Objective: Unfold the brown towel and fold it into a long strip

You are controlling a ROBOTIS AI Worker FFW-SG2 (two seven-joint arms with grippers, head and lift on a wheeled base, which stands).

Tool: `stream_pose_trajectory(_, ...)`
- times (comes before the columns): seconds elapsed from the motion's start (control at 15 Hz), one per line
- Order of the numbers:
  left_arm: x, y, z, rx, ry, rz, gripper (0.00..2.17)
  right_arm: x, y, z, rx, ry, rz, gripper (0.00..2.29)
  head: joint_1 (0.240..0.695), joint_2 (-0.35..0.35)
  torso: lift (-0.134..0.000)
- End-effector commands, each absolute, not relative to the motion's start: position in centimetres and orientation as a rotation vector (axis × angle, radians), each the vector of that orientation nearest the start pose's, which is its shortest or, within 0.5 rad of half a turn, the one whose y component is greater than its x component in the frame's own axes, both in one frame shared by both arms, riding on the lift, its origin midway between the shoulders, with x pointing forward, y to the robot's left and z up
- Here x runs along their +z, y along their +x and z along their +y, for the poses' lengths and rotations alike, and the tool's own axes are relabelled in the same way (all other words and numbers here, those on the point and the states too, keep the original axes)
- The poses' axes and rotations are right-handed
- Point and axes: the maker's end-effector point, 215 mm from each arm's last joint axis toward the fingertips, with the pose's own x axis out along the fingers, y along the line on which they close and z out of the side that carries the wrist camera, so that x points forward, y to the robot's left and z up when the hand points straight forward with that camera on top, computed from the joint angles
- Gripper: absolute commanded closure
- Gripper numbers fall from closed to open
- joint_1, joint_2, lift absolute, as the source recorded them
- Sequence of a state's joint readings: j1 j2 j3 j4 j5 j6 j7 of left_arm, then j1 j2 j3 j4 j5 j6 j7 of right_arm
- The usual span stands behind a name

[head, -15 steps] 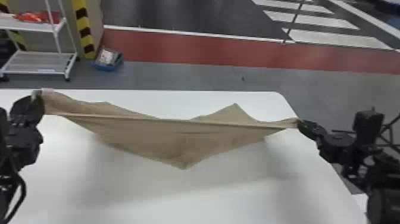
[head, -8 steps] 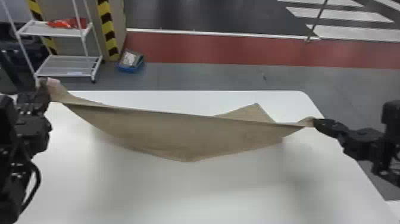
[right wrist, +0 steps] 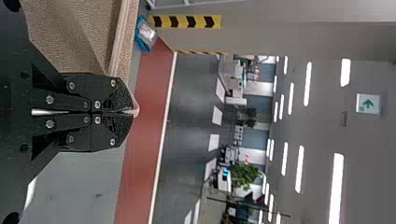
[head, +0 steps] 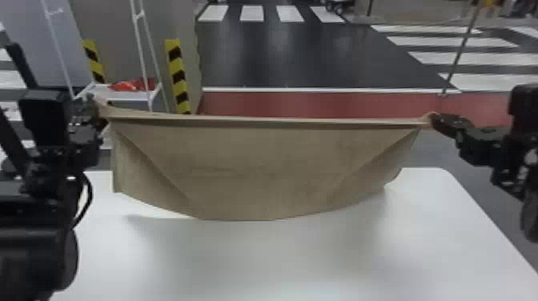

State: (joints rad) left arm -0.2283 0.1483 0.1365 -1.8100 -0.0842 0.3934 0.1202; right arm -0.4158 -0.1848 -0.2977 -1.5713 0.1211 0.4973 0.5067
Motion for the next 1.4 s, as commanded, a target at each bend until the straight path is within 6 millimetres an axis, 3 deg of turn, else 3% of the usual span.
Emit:
stream_pose_trajectory(0.0,-13.0,66.0,40.3,0.343,0.137,-0.132,1.62,-16.6,70.0,-38.6,0.084,-0.108,0.039,1.47,0.465,-0.004,-0.121)
stream_pose_trajectory(0.13,-10.5,65.4,40.6,0.373,0.125,-0.191,1.62,-15.3,69.8,-39.2,0.09,-0.079,0.011,1.47,0.392,0.011,-0.121)
stream_pose_trajectory(0.2,-10.7,64.4,40.2,0.364,0.129,-0.188,1.62,-15.9,68.7,-39.8,0.1,-0.086,0.026,1.47,0.377,0.013,-0.121)
stream_pose_trajectory(0.27,-13.0,62.7,39.6,0.346,0.155,-0.145,1.62,-17.5,66.4,-41.4,0.086,-0.082,0.054,1.47,0.366,0.015,-0.121)
stream_pose_trajectory(0.33,-16.7,60.7,39.2,0.335,0.191,-0.075,1.62,-20.1,64.2,-42.8,0.075,-0.078,0.104,1.47,0.362,0.012,-0.121)
stream_pose_trajectory(0.47,-24.0,57.1,36.7,0.24,0.206,0.043,1.62,-26.0,59.2,-45.7,0.073,-0.1,0.183,1.47,0.401,-0.011,-0.121)
stream_pose_trajectory(0.53,-27.4,55.5,35.6,0.216,0.221,0.1,1.62,-27.9,57.4,-46.3,0.09,-0.096,0.207,1.47,0.493,-0.047,-0.121)
stream_pose_trajectory(0.67,-32.6,51.7,34.1,0.205,0.266,0.211,1.62,-30.8,54.3,-48.2,0.098,-0.082,0.256,1.47,0.587,-0.083,-0.121)
stream_pose_trajectory(0.87,-33.8,46.4,34.3,0.243,0.306,0.294,1.62,-34.8,49.5,-50.1,0.094,-0.097,0.37,1.47,0.695,-0.135,-0.121)
stream_pose_trajectory(1.07,-33.9,41.8,35.1,0.31,0.35,0.401,1.62,-35.5,45.4,-51.0,0.136,-0.057,0.417,1.47,0.695,-0.178,-0.121)
stream_pose_trajectory(1.2,-34.3,41.5,34.4,0.306,0.361,0.432,1.62,-34.9,44.4,-51.1,0.151,-0.067,0.415,1.47,0.695,-0.195,-0.121)
stream_pose_trajectory(1.33,-33.5,42.3,33.5,0.303,0.377,0.41,1.62,-34.5,45.0,-49.7,0.177,-0.06,0.399,1.47,0.695,-0.2,-0.121)
